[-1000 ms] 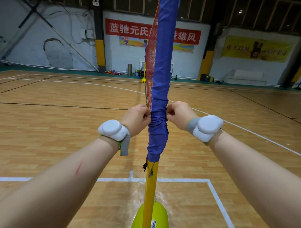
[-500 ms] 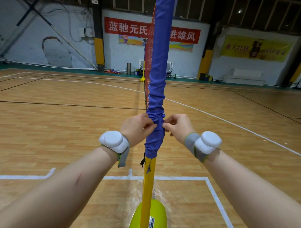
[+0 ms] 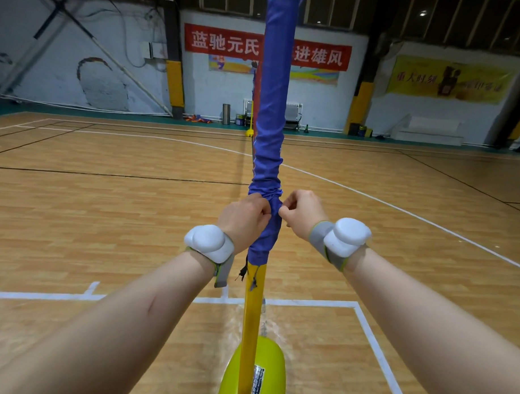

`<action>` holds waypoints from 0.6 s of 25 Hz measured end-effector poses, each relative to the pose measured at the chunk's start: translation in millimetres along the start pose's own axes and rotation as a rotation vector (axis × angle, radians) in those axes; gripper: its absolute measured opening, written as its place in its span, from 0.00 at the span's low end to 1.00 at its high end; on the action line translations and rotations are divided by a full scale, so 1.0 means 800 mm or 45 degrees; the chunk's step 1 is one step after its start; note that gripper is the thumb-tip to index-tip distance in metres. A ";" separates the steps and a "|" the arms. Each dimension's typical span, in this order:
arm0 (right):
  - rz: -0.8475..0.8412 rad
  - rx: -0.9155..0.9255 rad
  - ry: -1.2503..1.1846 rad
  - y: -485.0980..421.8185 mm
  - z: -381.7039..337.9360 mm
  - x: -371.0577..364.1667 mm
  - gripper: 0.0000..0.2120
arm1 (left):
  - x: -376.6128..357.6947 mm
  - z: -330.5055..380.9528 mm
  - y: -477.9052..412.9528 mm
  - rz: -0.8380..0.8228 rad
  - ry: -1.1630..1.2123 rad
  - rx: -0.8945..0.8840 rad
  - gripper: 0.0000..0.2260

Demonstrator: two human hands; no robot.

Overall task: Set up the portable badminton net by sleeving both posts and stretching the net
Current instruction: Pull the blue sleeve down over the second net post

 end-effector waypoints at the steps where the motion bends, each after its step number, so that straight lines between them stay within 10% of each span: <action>1: -0.027 -0.017 -0.017 0.001 0.001 0.000 0.03 | 0.002 0.000 0.001 0.013 0.035 0.001 0.07; 15: -0.120 0.018 -0.246 0.001 0.013 -0.005 0.04 | -0.003 -0.009 0.010 0.017 0.090 0.018 0.03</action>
Point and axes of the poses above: each hand's wrist, its own y-axis away from the middle knuckle, its own x-axis out of the back of the hand, z = x × y, the point moved 1 cm from there along -y, towards the middle knuckle, and after that the axes turned 10 degrees about -x, right-handed, at the moved point
